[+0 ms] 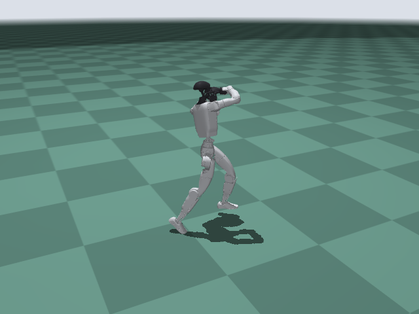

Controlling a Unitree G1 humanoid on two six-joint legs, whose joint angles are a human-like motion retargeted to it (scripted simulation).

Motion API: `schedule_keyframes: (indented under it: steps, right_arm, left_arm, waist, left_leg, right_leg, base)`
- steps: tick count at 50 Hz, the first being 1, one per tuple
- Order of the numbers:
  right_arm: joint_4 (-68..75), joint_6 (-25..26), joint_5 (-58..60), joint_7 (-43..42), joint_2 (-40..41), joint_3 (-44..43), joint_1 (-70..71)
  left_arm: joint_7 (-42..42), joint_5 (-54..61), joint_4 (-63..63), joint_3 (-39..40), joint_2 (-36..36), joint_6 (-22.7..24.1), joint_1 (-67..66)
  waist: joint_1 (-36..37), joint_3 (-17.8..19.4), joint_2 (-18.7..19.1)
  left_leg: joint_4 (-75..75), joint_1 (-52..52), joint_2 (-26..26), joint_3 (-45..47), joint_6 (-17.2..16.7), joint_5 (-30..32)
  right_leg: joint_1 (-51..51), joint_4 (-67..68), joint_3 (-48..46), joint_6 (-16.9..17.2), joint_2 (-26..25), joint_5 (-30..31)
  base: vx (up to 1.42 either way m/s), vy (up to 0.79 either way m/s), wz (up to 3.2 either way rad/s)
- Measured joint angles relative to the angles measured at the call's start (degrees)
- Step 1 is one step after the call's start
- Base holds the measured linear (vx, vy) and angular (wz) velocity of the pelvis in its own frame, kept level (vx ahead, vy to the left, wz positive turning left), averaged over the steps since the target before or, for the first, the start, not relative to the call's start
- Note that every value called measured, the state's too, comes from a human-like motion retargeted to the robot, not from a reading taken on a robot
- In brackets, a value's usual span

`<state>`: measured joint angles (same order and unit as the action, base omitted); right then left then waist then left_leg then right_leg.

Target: Kungfu

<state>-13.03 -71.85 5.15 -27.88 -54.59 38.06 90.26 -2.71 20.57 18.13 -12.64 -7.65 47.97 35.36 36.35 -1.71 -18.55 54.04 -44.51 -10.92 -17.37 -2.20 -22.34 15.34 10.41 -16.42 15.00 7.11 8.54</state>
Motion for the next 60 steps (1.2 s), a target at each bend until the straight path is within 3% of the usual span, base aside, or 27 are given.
schedule_keyframes:
  steps: [3,5,10,12,15,20,22,27,29,31,33,38,42,43,45,47,50,52,53,54,55,57,60]
  right_arm:
    - [-1.33,1.44,11.68,-6.96,4.82,-1.19,5.14]
    - [-0.74,3.52,17.93,-11.74,8.26,-2.87,4.41]
    - [4.83,6.38,26.56,-23.75,12.36,-5.70,-3.44]
    - [8.50,6.78,27.61,-24.99,14.58,-6.65,-7.04]
    - [14.08,8.11,26.44,-21.54,19.91,-9.01,-11.99]
    - [21.43,13.90,10.18,-13.38,30.51,-11.54,-20.70]
    - [21.66,15.32,1.50,-7.91,32.77,-13.56,-25.40]
    - [21.39,16.01,-7.51,-1.22,30.54,-20.31,-37.24]
    - [21.96,15.26,-7.05,0.12,28.13,-22.99,-42.37]
    - [22.93,15.47,-6.82,2.25,24.60,-24.89,-47.85]
    - [24.56,16.39,-7.11,5.64,20.78,-26.47,-53.63]
    - [33.18,20.24,-10.52,17.01,13.87,-36.93,-69.64]
    - [45.34,22.62,-10.81,24.32,11.58,-46.08,-77.67]
    - [48.95,22.76,-10.18,25.45,11.23,-47.65,-78.92]
    - [57.44,22.79,-7.66,26.78,10.75,-50.23,-80.64]
    - [67.62,23.23,-2.78,27.27,11.27,-52.54,-80.96]
    - [79.29,26.33,4.64,28.48,13.30,-53.75,-81.64]
    - [84.92,30.79,8.64,28.93,14.99,-53.97,-82.58]
    - [87.25,33.18,10.32,29.13,15.66,-54.08,-83.41]
    - [89.00,35.14,11.37,29.71,16.37,-53.64,-84.13]
    - [90.46,36.90,12.11,30.48,17.11,-52.93,-84.80]
    - [92.14,39.26,13.31,33.65,17.69,-50.74,-87.11]
    - [93.06,42.36,17.62,37.62,18.46,-48.75,-90.03]
  left_arm:
    - [-14.16,-11.34,6.24,3.56,-2.30,1.20,3.98]
    - [-19.38,-14.18,7.37,4.50,-3.39,0.92,4.74]
    - [-19.96,-8.83,4.32,4.29,-3.41,-5.89,4.43]
    - [-21.34,-4.67,3.10,4.44,-2.99,-9.53,4.29]
    - [-24.97,0.69,1.40,5.90,-2.68,-14.23,4.07]
    - [-26.57,-0.20,-5.62,13.39,-5.62,-15.14,-0.05]
    - [-27.80,-2.21,-9.51,17.04,-7.60,-15.55,-3.40]
    - [-20.28,-4.57,-13.14,24.03,-14.86,-15.18,-14.40]
    - [-15.72,-6.20,-13.55,25.03,-17.32,-15.50,-18.11]
    - [-10.27,-8.73,-14.14,24.39,-18.46,-15.74,-20.41]
    - [-4.36,-11.52,-15.55,21.88,-17.98,-16.53,-20.96]
    - [7.85,-16.34,-21.49,6.77,-15.13,-16.57,-16.84]
    - [12.57,-19.43,-24.83,-5.39,-11.42,-16.14,-11.89]
    - [13.67,-19.98,-25.24,-7.41,-10.31,-16.20,-11.17]
    - [15.78,-20.91,-26.32,-10.64,-7.32,-16.42,-10.70]
    - [17.70,-21.34,-27.99,-13.20,-4.34,-15.96,-10.99]
    - [20.19,-21.75,-30.55,-14.77,-2.18,-15.21,-12.45]
    - [22.13,-22.06,-32.31,-14.79,-1.82,-14.15,-13.44]
    - [23.17,-21.92,-33.41,-14.83,-1.71,-13.45,-13.58]
    - [24.13,-21.65,-34.62,-14.60,-1.88,-13.05,-13.55]
    - [25.07,-21.32,-35.88,-14.23,-2.19,-12.80,-13.43]
    - [27.30,-20.29,-38.56,-13.74,-1.47,-12.89,-14.04]
    - [29.36,-17.81,-40.70,-13.72,-1.49,-13.80,-14.03]
  waist:
    - [-3.04,1.90,0.53]
    - [-5.15,2.27,2.51]
    - [-9.45,1.35,5.60]
    - [-10.28,1.13,6.47]
    - [-11.16,0.80,8.76]
    - [-16.77,0.16,12.22]
    - [-19.58,0.15,12.31]
    - [-26.09,-0.10,10.10]
    - [-28.76,0.19,8.88]
    - [-31.71,0.37,8.12]
    - [-33.90,0.01,7.61]
    - [-34.19,-1.21,7.79]
    - [-34.38,0.31,9.07]
    - [-34.35,0.78,9.17]
    - [-33.08,1.83,8.24]
    - [-31.16,2.54,6.87]
    - [-30.53,3.40,4.86]
    - [-31.37,4.03,3.74]
    - [-32.12,4.28,3.62]
    - [-31.70,4.29,3.79]
    - [-30.70,4.19,4.10]
    - [-28.39,3.73,5.17]
    - [-27.08,4.11,7.45]
  left_leg:
    - [1.07,-0.99,-0.54,1.41,0.30,0.06]
    - [1.17,-0.30,1.33,1.87,0.00,0.33]
    - [-2.08,1.96,5.69,2.64,-2.06,2.77]
    - [-5.39,4.04,8.23,3.92,-2.78,4.30]
    - [-10.82,8.17,14.44,7.11,-3.83,6.14]
    - [-23.27,16.97,23.99,13.51,-5.40,12.11]
    - [-28.62,20.74,26.74,16.49,-5.60,16.47]
    - [-38.92,27.88,30.46,25.03,0.65,29.08]
    - [-38.85,29.38,28.50,22.41,2.43,27.79]
    - [-33.62,28.56,22.97,12.48,1.03,21.89]
    - [-26.70,26.91,16.88,8.11,-0.44,15.81]
    - [-19.93,23.66,7.17,13.17,-2.70,10.44]
    - [-23.53,22.66,-0.23,8.04,-8.42,11.46]
    - [-25.40,22.91,-1.35,6.21,-7.97,12.24]
    - [-27.92,22.55,-2.01,6.30,0.15,15.42]
    - [-28.85,22.85,-0.08,9.10,5.57,14.48]
    - [-29.23,24.38,2.71,10.80,5.63,11.00]
    - [-29.82,24.39,4.01,10.67,4.55,10.73]
    - [-30.09,24.29,4.87,9.61,3.59,10.60]
    - [-29.62,23.19,7.42,9.12,1.72,10.39]
    - [-28.78,21.60,10.82,8.93,-0.61,10.13]
    - [-29.48,21.18,13.48,10.17,-1.31,11.08]
    - [-30.37,21.24,18.09,9.99,-1.94,11.78]
  right_leg:
    - [-0.59,1.54,-0.85,-0.83,2.88,-8.81]
    - [-1.26,3.79,-2.14,-2.40,2.76,-13.28]
    - [-1.19,3.42,-0.17,-0.61,1.77,-17.84]
    - [-2.13,3.72,1.02,-1.91,1.95,-19.21]
    - [-4.20,4.69,0.16,-4.53,2.47,-20.56]
    - [-7.64,5.20,-0.62,-8.81,1.00,-22.99]
    - [-8.59,4.10,2.20,-8.72,0.03,-24.48]
    - [-13.06,3.16,9.64,-11.40,-2.57,-25.56]
    - [-15.15,3.91,12.40,-12.14,-3.03,-24.82]
    - [-16.49,3.81,13.75,-12.88,-2.96,-23.74]
    - [-17.35,2.69,14.03,-13.63,-2.43,-22.47]
    - [-19.95,0.42,14.83,-14.46,-3.60,-19.90]
    - [-20.85,-1.22,16.98,-15.82,-7.85,-18.86]
    - [-20.89,-1.53,17.61,-16.22,-8.87,-18.81]
    - [-20.85,-1.76,19.88,-16.82,-10.05,-18.75]
    - [-21.16,-1.22,22.45,-16.98,-11.40,-18.84]
    - [-22.13,0.28,24.15,-15.08,-13.83,-18.11]
    - [-23.92,1.86,19.69,-8.17,-13.68,-19.39]
    - [-24.93,2.83,13.58,-2.05,-12.47,-21.59]
    - [-26.63,4.57,6.62,-0.01,-12.55,-22.12]
    - [-28.68,6.70,-0.77,0.00,-13.28,-21.81]
    - [-31.90,16.45,-6.58,0.00,-8.96,-21.94]
    - [-38.20,34.22,-6.79,0.00,-5.06,-21.44]
  base:
    - [-0.50,-0.02,-0.20]
    - [-0.56,0.05,-0.75]
    - [-0.50,0.05,-0.64]
    - [-0.74,-0.05,-1.04]
    - [-0.82,-0.05,-1.70]
    - [-0.88,-0.10,-1.58]
    - [-1.01,-0.36,-1.33]
    - [-0.82,-0.49,-1.38]
    - [-0.78,-0.42,-1.39]
    - [-0.63,-0.25,-0.91]
    - [-0.47,-0.19,-0.82]
    - [-0.26,-0.29,-0.89]
    - [-0.21,-0.26,-0.72]
    - [-0.08,-0.26,-0.88]
    - [0.01,-0.25,-1.17]
    - [0.06,-0.25,-1.29]
    - [0.12,-0.30,-0.90]
    - [0.08,-0.35,-0.08]
    - [0.04,-0.47,0.04]
    - [-0.02,-0.67,-0.40]
    - [0.00,-0.49,-1.03]
    - [0.08,-0.06,-1.13]
    - [0.02,-0.02,-0.49]
